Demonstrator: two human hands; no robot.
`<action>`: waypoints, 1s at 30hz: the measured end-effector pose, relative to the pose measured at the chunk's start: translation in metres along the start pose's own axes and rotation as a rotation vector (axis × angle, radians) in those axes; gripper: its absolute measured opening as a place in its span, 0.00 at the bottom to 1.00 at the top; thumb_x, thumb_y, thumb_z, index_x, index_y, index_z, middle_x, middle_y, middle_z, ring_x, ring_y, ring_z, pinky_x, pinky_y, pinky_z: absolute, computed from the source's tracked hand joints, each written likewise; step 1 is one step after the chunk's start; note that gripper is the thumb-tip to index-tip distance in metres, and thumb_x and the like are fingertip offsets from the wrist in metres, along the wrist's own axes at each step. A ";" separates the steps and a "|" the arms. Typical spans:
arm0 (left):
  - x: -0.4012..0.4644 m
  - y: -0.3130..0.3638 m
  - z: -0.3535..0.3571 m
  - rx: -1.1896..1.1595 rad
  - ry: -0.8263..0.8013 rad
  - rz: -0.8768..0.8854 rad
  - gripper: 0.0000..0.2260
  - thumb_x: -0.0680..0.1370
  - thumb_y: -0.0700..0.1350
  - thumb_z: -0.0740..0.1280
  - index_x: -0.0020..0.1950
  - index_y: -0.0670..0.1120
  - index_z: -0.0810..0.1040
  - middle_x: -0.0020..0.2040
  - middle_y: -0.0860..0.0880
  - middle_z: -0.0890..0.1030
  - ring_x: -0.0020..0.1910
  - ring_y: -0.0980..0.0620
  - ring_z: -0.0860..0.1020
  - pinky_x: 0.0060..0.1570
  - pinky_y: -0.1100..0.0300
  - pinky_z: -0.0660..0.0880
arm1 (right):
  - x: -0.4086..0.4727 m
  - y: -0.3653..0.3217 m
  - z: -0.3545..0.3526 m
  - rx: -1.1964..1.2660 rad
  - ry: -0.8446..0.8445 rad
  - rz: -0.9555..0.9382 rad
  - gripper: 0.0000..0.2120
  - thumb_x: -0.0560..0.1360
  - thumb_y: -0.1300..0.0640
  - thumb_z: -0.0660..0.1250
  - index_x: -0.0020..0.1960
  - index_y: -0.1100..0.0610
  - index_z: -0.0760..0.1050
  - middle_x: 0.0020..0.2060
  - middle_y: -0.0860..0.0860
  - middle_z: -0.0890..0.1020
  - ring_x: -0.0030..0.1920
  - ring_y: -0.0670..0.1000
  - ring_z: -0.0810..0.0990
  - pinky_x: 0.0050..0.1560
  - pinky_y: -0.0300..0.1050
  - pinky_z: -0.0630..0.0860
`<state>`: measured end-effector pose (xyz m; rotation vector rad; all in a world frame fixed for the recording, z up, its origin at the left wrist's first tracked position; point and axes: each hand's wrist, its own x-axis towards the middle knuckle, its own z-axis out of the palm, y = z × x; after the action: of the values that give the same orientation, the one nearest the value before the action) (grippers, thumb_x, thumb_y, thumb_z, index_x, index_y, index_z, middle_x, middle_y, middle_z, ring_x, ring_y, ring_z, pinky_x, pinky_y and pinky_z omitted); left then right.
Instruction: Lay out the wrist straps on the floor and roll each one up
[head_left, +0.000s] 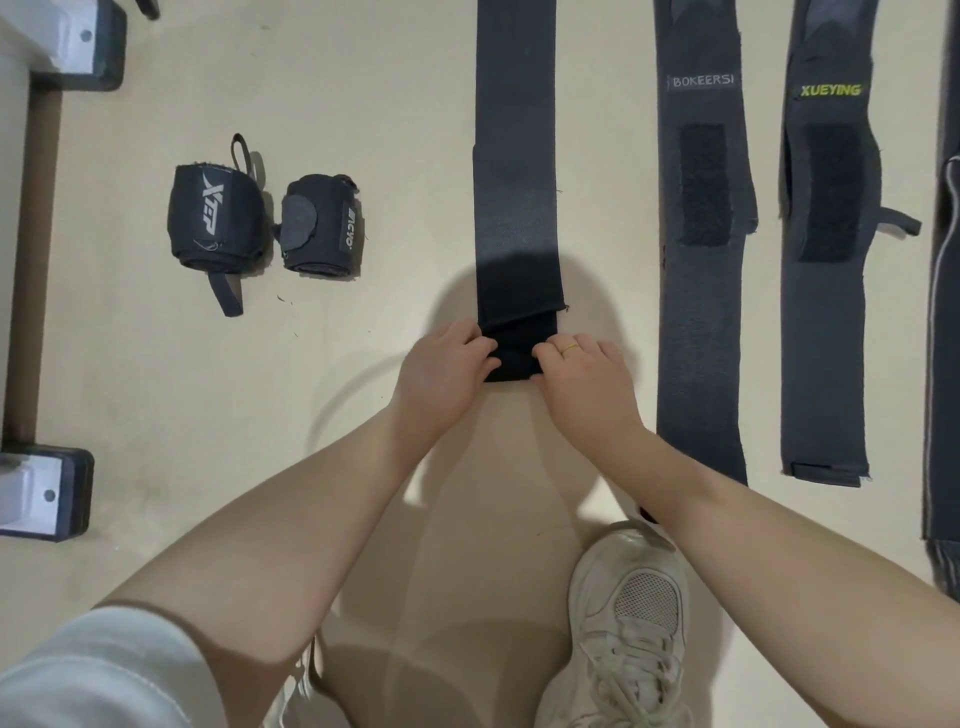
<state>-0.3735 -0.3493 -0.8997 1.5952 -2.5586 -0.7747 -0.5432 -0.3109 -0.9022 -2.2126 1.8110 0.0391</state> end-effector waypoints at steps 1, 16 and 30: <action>0.001 0.000 -0.001 -0.001 0.012 -0.001 0.09 0.71 0.41 0.67 0.45 0.38 0.82 0.38 0.42 0.78 0.31 0.42 0.78 0.31 0.57 0.75 | 0.004 0.003 -0.003 0.016 -0.005 -0.022 0.07 0.68 0.59 0.74 0.43 0.60 0.79 0.37 0.54 0.82 0.37 0.57 0.78 0.38 0.44 0.71; 0.003 0.014 -0.006 -0.074 0.037 -0.175 0.13 0.79 0.43 0.63 0.61 0.41 0.77 0.53 0.43 0.78 0.52 0.41 0.76 0.47 0.52 0.72 | 0.031 0.002 -0.012 -0.025 0.081 0.050 0.06 0.66 0.63 0.74 0.39 0.59 0.76 0.43 0.54 0.78 0.42 0.57 0.76 0.40 0.45 0.63; 0.021 0.013 -0.013 -0.072 -0.050 -0.286 0.16 0.82 0.46 0.57 0.69 0.46 0.69 0.55 0.43 0.74 0.54 0.44 0.73 0.47 0.55 0.70 | 0.037 0.011 -0.011 -0.042 -0.025 -0.172 0.12 0.60 0.60 0.78 0.38 0.61 0.77 0.45 0.58 0.82 0.43 0.59 0.81 0.54 0.51 0.70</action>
<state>-0.3911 -0.3675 -0.8876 1.9681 -2.3318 -0.9265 -0.5477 -0.3508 -0.9012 -2.3770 1.6155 0.0692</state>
